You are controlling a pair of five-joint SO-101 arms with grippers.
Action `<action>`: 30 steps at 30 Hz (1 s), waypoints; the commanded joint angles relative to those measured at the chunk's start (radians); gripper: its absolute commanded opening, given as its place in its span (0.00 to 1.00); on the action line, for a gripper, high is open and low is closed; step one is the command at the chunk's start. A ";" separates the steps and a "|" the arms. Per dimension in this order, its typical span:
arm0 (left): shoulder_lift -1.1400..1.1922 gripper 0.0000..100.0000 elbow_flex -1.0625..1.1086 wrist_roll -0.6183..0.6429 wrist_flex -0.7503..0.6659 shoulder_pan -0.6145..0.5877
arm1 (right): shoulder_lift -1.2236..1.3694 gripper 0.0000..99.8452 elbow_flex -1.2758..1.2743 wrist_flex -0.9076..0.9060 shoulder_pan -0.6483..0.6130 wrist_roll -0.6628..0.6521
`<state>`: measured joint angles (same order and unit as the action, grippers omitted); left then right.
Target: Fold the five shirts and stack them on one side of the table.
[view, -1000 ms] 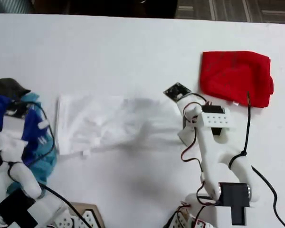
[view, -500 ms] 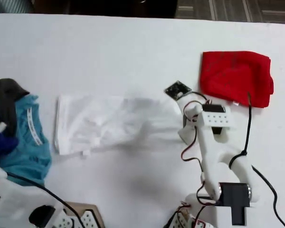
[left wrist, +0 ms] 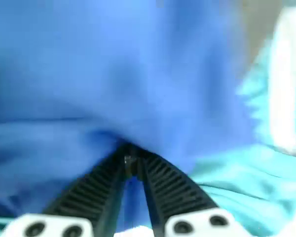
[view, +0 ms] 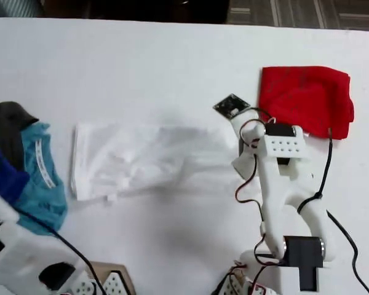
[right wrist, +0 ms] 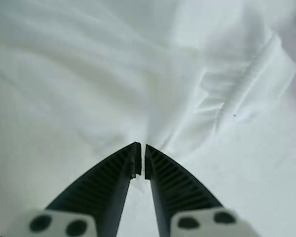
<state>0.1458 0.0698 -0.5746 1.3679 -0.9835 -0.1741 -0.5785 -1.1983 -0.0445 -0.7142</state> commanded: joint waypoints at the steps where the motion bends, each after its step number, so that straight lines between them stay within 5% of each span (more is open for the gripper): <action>1: -0.006 0.03 -0.090 0.055 0.160 0.173 | -0.059 0.02 0.038 -0.007 -0.008 0.009; 5: 0.005 0.03 -0.035 0.063 0.157 0.341 | -0.058 0.02 0.038 -0.007 -0.008 0.009; 12: 0.055 0.03 0.223 0.064 -0.107 0.460 | -0.058 0.02 0.038 -0.007 -0.001 0.009; 30: 0.152 0.03 0.202 -0.147 -0.327 0.015 | -0.059 0.02 0.061 -0.012 -0.007 0.009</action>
<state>0.3161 0.2908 -0.7158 1.0871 -0.8899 -0.1741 -0.5738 -1.1983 -0.0445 -0.7142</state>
